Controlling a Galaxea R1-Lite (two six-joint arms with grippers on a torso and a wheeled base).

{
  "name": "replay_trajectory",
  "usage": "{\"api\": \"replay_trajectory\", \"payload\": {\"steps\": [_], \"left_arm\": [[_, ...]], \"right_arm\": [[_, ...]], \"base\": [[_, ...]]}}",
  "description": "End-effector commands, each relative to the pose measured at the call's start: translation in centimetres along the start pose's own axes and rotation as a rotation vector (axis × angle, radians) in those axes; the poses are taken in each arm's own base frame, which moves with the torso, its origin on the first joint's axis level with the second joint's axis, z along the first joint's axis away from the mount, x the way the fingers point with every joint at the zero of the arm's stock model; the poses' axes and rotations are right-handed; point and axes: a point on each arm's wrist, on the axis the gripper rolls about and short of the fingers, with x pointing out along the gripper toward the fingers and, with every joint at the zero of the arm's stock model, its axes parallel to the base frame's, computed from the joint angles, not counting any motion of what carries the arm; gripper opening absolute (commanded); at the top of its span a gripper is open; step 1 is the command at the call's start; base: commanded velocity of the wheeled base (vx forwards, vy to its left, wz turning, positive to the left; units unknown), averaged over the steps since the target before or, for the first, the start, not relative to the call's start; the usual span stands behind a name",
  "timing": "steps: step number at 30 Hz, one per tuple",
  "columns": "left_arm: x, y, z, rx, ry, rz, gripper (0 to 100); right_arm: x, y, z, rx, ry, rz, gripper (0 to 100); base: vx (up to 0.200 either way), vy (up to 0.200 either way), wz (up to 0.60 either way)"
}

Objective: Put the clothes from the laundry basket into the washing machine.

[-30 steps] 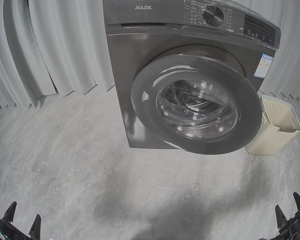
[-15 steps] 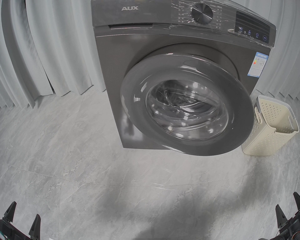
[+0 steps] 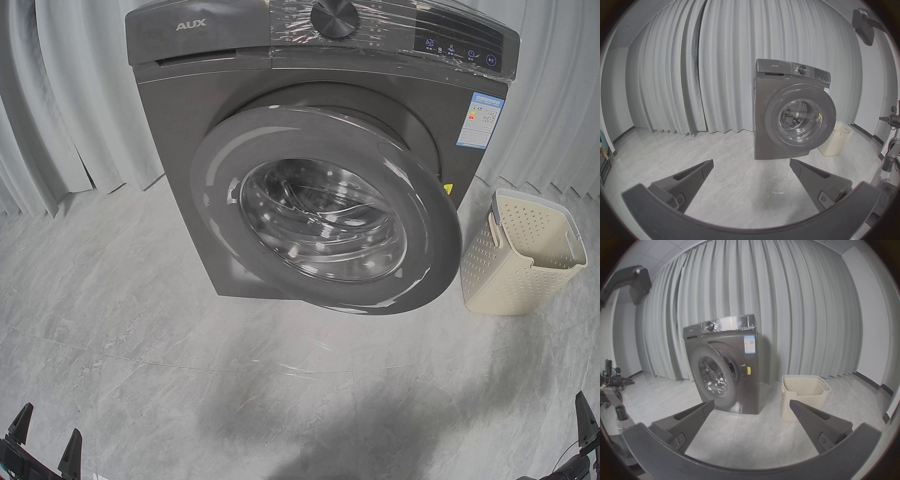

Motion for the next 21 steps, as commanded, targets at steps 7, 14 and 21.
{"api": "replay_trajectory", "payload": {"steps": [7,14,21], "left_arm": [[0.1,0.0,-0.5,0.006,0.009,-0.002,100],[0.1,0.0,-0.5,0.001,0.009,0.000,100],[0.1,0.0,-0.5,0.001,0.009,0.000,100]], "right_arm": [[6.9,0.0,2.7,-0.074,0.309,0.289,100],[12.3,1.7,3.2,-0.043,0.389,0.542,100],[18.4,5.5,2.3,0.130,0.434,0.545,100]], "base": [[0.000,0.000,0.00],[0.000,0.000,0.00],[0.171,0.000,0.00]]}}
